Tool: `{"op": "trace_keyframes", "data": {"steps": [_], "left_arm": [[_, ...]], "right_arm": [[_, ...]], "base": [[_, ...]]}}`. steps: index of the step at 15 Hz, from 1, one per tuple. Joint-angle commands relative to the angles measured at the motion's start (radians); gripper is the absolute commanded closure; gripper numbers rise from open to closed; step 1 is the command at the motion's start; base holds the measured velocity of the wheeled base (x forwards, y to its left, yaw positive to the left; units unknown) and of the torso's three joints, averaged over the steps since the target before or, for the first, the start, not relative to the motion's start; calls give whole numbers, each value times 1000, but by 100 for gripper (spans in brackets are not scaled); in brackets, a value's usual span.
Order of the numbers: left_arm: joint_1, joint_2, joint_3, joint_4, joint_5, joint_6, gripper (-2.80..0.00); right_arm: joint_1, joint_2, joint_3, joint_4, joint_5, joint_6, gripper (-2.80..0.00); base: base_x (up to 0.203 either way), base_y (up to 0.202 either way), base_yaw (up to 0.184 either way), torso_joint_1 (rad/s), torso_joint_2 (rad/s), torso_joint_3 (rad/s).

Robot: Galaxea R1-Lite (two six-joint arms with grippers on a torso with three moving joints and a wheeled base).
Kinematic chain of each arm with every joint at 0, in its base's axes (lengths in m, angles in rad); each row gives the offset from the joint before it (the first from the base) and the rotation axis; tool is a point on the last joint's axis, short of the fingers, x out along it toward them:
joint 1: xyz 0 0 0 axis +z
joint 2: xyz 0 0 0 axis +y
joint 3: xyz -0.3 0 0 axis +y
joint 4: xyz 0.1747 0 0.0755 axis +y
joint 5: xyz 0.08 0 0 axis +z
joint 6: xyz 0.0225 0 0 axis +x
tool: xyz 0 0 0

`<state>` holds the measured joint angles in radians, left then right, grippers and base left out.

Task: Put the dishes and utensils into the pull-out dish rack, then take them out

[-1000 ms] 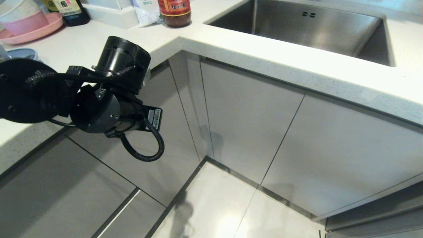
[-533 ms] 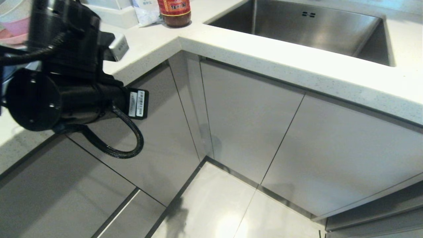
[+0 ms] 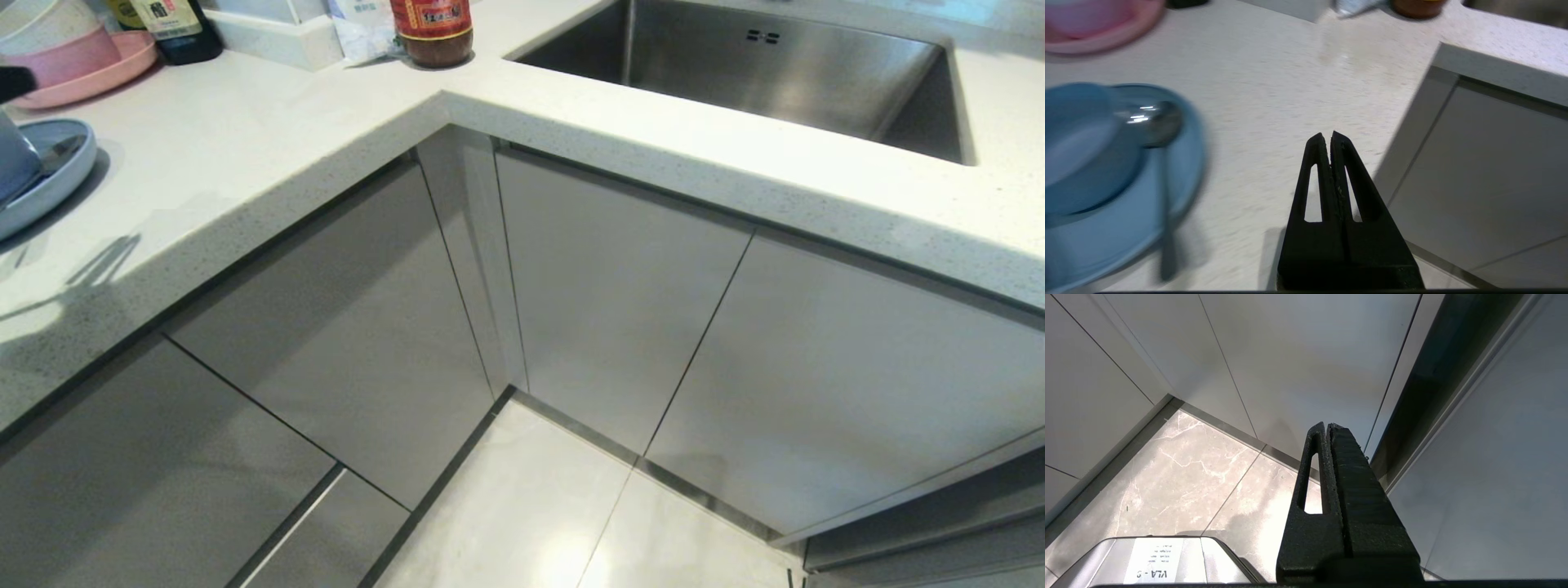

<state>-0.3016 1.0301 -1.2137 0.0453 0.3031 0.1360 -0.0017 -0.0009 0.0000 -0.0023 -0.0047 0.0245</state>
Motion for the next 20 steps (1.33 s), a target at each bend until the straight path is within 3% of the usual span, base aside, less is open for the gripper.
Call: {"op": "trace_keyframes", "data": {"steps": [1, 3, 9, 10, 13, 15, 17, 20], "left_arm": [[182, -215, 53, 50, -100, 9, 0], [253, -347, 114, 106, -134, 15, 0], [339, -750, 464, 230, -239, 61, 0], [345, -787, 526, 258, -236, 75, 0], [318, -907, 620, 286, -214, 19, 0], [308, -1011, 732, 281, -224, 6, 0], [302, -1028, 819, 222, -230, -101, 0], [302, -1028, 997, 77, -231, -107, 0]], "right_arm": [[0, -2, 2, 0, 0, -1, 0], [0, -2, 2, 0, 0, -1, 0], [0, -2, 2, -1, 0, 0, 0], [0, -2, 2, -1, 0, 0, 0], [0, -3, 2, 0, 0, 0, 0], [0, -2, 2, -1, 0, 0, 0], [0, -4, 2, -1, 0, 0, 0], [0, -3, 2, 0, 0, 0, 0]], "base": [[0, 0, 0, 0, 0, 0], [0, 0, 0, 0, 0, 0], [0, 0, 0, 0, 0, 0], [0, 0, 0, 0, 0, 0], [0, 0, 0, 0, 0, 0], [0, 0, 0, 0, 0, 0], [0, 0, 0, 0, 0, 0], [0, 0, 0, 0, 0, 0]]}}
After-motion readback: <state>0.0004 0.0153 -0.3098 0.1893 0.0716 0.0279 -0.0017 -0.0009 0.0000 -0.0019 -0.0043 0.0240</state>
